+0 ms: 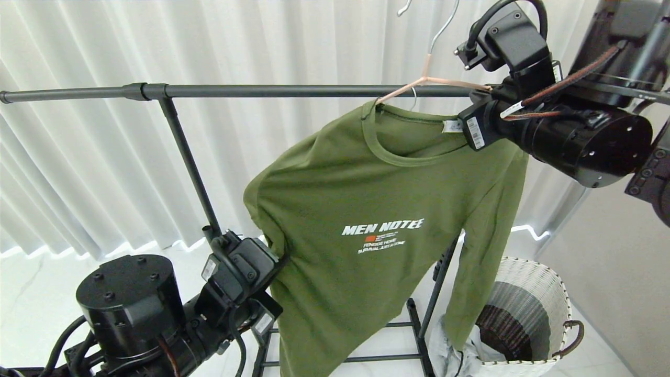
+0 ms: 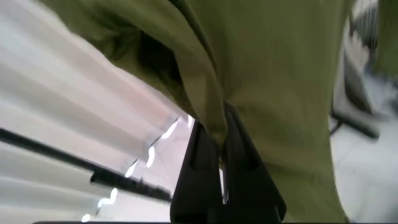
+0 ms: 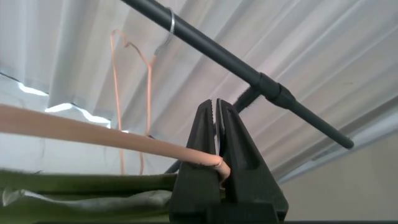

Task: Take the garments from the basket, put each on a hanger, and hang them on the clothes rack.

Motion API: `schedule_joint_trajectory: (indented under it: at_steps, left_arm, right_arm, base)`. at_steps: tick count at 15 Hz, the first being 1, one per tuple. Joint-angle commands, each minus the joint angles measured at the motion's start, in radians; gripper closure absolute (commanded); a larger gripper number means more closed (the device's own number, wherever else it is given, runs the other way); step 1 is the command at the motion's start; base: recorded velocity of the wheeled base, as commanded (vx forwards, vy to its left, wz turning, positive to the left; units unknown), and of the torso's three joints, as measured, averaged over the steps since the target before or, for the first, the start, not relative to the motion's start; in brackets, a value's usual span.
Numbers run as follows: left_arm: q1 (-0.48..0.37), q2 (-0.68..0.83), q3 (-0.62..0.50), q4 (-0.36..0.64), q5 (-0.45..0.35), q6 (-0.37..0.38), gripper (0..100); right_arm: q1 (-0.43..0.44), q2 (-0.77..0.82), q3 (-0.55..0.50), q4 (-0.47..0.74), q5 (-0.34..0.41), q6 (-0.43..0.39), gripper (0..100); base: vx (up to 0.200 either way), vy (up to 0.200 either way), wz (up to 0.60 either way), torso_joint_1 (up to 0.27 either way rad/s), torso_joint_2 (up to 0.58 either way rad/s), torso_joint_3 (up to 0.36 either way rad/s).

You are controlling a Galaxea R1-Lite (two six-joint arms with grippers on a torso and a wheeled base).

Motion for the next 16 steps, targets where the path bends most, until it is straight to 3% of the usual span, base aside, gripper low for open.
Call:
schedule_joint_trajectory:
  at_steps: [1, 2, 3, 8, 10, 12, 16]
  left_arm:
    - [-0.003, -0.001, -0.011, 0.0, 0.001, -0.003, 100]
    - [-0.003, -0.004, -0.008, 0.0, 0.001, -0.003, 100]
    - [-0.001, -0.021, -0.005, 0.0, 0.001, -0.003, 0]
    - [0.016, -0.113, 0.061, -0.039, 0.0, -0.006, 0]
    - [0.055, -0.188, 0.082, -0.039, -0.008, 0.006, 0]
    - [0.094, -0.234, 0.085, -0.038, -0.005, 0.006, 0]
    - [0.212, -0.241, 0.099, -0.032, -0.035, 0.003, 0]
  right_arm:
    - [-0.002, 0.012, -0.007, 0.0, 0.0, 0.0, 100]
    - [-0.005, 0.012, -0.007, 0.0, 0.0, 0.0, 100]
    - [-0.014, 0.01, -0.007, 0.0, 0.0, 0.0, 100]
    - [-0.031, 0.007, -0.001, 0.0, 0.002, -0.011, 100]
    - [-0.033, 0.007, 0.002, 0.0, 0.0, -0.014, 100]
    - [-0.037, 0.016, 0.0, -0.002, -0.061, -0.014, 100]
    - [-0.037, 0.013, 0.002, -0.005, -0.064, -0.014, 100]
  base:
    - [0.0, 0.0, 0.0, 0.0, 0.0, 0.0]
    - [0.0, 0.0, 0.0, 0.0, 0.0, 0.0]
    - [0.0, 0.0, 0.0, 0.0, 0.0, 0.0]
    - [0.0, 0.0, 0.0, 0.0, 0.0, 0.0]
    - [0.0, 0.0, 0.0, 0.0, 0.0, 0.0]
    - [0.0, 0.0, 0.0, 0.0, 0.0, 0.0]
    - [0.0, 0.0, 0.0, 0.0, 0.0, 0.0]
